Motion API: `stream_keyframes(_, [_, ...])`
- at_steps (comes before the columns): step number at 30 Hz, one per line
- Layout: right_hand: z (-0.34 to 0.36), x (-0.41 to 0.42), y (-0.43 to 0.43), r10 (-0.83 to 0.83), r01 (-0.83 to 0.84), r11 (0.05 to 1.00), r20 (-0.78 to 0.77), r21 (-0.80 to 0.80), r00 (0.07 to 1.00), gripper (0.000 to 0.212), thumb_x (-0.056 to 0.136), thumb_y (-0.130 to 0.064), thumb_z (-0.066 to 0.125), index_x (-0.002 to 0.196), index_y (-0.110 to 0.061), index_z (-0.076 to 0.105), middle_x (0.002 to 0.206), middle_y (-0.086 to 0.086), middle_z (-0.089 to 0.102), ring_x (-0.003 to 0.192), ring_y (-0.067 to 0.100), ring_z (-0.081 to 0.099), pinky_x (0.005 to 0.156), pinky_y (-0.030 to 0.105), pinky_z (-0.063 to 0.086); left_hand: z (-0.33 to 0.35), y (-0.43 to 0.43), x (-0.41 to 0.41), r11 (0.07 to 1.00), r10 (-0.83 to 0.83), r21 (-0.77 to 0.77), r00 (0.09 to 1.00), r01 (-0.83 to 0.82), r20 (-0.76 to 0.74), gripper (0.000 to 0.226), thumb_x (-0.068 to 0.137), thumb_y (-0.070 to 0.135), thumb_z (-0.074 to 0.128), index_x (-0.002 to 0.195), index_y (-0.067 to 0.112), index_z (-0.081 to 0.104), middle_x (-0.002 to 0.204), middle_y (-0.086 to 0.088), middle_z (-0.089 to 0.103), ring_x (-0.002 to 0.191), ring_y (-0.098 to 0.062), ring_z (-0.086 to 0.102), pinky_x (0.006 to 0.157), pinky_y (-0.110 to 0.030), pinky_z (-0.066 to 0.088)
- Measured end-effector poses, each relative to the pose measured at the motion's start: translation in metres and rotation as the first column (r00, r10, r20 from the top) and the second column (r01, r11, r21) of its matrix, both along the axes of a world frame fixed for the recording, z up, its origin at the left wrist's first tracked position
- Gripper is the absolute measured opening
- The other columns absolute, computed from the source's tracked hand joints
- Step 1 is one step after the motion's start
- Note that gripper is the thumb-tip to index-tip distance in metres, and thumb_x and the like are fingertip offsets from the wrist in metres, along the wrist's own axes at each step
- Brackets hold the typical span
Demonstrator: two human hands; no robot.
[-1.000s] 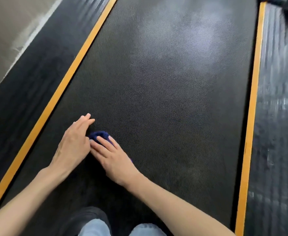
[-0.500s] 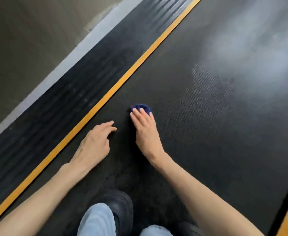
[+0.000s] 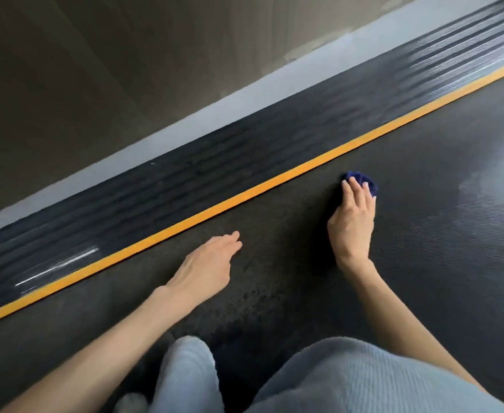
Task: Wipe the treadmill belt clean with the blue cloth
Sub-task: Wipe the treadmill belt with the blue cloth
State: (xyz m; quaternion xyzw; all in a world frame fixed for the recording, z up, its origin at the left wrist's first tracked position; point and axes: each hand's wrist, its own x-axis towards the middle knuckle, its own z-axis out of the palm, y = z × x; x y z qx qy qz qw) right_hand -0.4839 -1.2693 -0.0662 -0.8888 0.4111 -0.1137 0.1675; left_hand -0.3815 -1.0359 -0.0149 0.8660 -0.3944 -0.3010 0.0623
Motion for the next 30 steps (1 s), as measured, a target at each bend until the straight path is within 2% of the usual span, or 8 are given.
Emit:
stream_keyframes(4, [0.001, 0.016, 0.074, 0.223, -0.223, 0.975, -0.048, 0.000, 0.974, 0.069, 0.067, 0.007, 0.059, 0.135, 0.002, 0.045, 0.143, 0.018, 0.041, 0.136, 0.037, 0.032, 0.114, 0.048, 0.017, -0.006, 0.015, -0.001, 0.996, 0.040, -0.081, 0.999, -0.039, 0.011, 0.055, 0.091, -0.002, 0.039, 0.140, 0.024, 0.038, 0.151, 0.014, 0.024, 0.137, -0.009, 0.026, 0.113, -0.026, 0.026])
stream_keyframes(7, [-0.001, 0.019, 0.135, 0.506, -0.505, 0.862, -0.092, 0.031, 0.858, 0.074, 0.055, 0.002, 0.070, 0.127, 0.001, 0.055, 0.137, 0.016, 0.049, 0.128, 0.038, 0.043, 0.106, 0.055, 0.031, -0.009, 0.025, 0.000, 0.990, 0.092, -0.122, 0.988, -0.077, 0.120, 0.046, 0.086, -0.001, 0.046, 0.126, 0.021, 0.055, 0.134, 0.004, 0.044, 0.117, -0.017, 0.048, 0.098, -0.035, 0.044])
stream_keyframes(11, [-0.006, 0.012, 0.135, 0.662, -0.663, 0.748, -0.072, 0.014, 0.746, 0.066, 0.071, -0.003, 0.056, 0.136, -0.002, 0.044, 0.144, 0.013, 0.042, 0.134, 0.033, 0.036, 0.109, 0.051, 0.030, -0.010, 0.036, 0.004, 0.993, 0.031, -0.117, 0.987, -0.012, 0.159, 0.050, 0.084, -0.002, 0.051, 0.127, 0.023, 0.052, 0.127, 0.002, 0.045, 0.106, -0.020, 0.051, 0.087, -0.036, 0.048])
stream_keyframes(14, [-0.008, 0.008, 0.118, 0.658, -0.657, 0.753, -0.046, 0.032, 0.752, 0.064, 0.081, -0.004, 0.033, 0.145, -0.004, 0.027, 0.152, 0.014, 0.026, 0.141, 0.026, 0.022, 0.114, 0.044, 0.024, -0.010, 0.045, 0.009, 0.996, -0.044, -0.072, 0.991, 0.054, 0.129, 0.059, 0.087, 0.000, 0.047, 0.138, 0.028, 0.039, 0.144, 0.006, 0.032, 0.122, -0.018, 0.041, 0.099, -0.031, 0.040])
stream_keyframes(19, [-0.014, 0.009, 0.126, 0.627, -0.625, 0.779, -0.032, 0.040, 0.779, 0.069, 0.081, 0.004, 0.041, 0.147, -0.004, 0.022, 0.155, 0.014, 0.017, 0.143, 0.026, 0.016, 0.115, 0.044, 0.019, -0.014, 0.050, -0.001, 0.993, -0.121, 0.028, 0.982, 0.119, 0.145, 0.070, 0.088, 0.001, 0.047, 0.147, 0.021, 0.016, 0.156, 0.001, 0.010, 0.138, -0.018, 0.019, 0.110, -0.030, 0.023])
stream_keyframes(21, [-0.014, 0.008, 0.123, 0.629, -0.628, 0.778, -0.015, 0.038, 0.778, 0.067, 0.083, 0.004, 0.035, 0.147, -0.003, 0.018, 0.155, 0.016, 0.014, 0.144, 0.025, 0.014, 0.115, 0.045, 0.020, -0.015, 0.045, 0.004, 0.992, -0.118, -0.024, 0.977, 0.124, 0.180, 0.064, 0.085, -0.002, 0.048, 0.142, 0.018, 0.029, 0.150, -0.005, 0.024, 0.129, -0.022, 0.030, 0.104, -0.034, 0.029])
stream_keyframes(25, [-0.008, 0.009, 0.125, 0.519, -0.518, 0.851, 0.010, 0.083, 0.855, 0.069, 0.083, 0.013, 0.041, 0.146, 0.002, 0.014, 0.154, 0.020, 0.013, 0.143, 0.027, 0.015, 0.116, 0.046, 0.018, -0.008, 0.032, 0.014, 0.971, -0.122, -0.169, 0.959, 0.169, 0.257, 0.038, 0.075, -0.008, 0.056, 0.106, 0.013, 0.058, 0.117, -0.012, 0.051, 0.098, -0.028, 0.051, 0.083, -0.037, 0.042])
stream_keyframes(30, [0.017, -0.022, 0.079, 0.283, -0.254, 0.957, -0.252, 0.142, 0.925, 0.079, 0.074, 0.021, 0.045, 0.145, 0.005, 0.016, 0.153, 0.023, 0.014, 0.142, 0.033, 0.015, 0.116, 0.044, 0.017, 0.010, 0.021, 0.025, 0.954, -0.301, 0.039, 0.947, 0.298, 0.115, 0.039, 0.086, 0.000, 0.048, 0.125, 0.007, 0.046, 0.153, -0.015, 0.015, 0.130, -0.029, 0.032, 0.102, -0.038, 0.034])
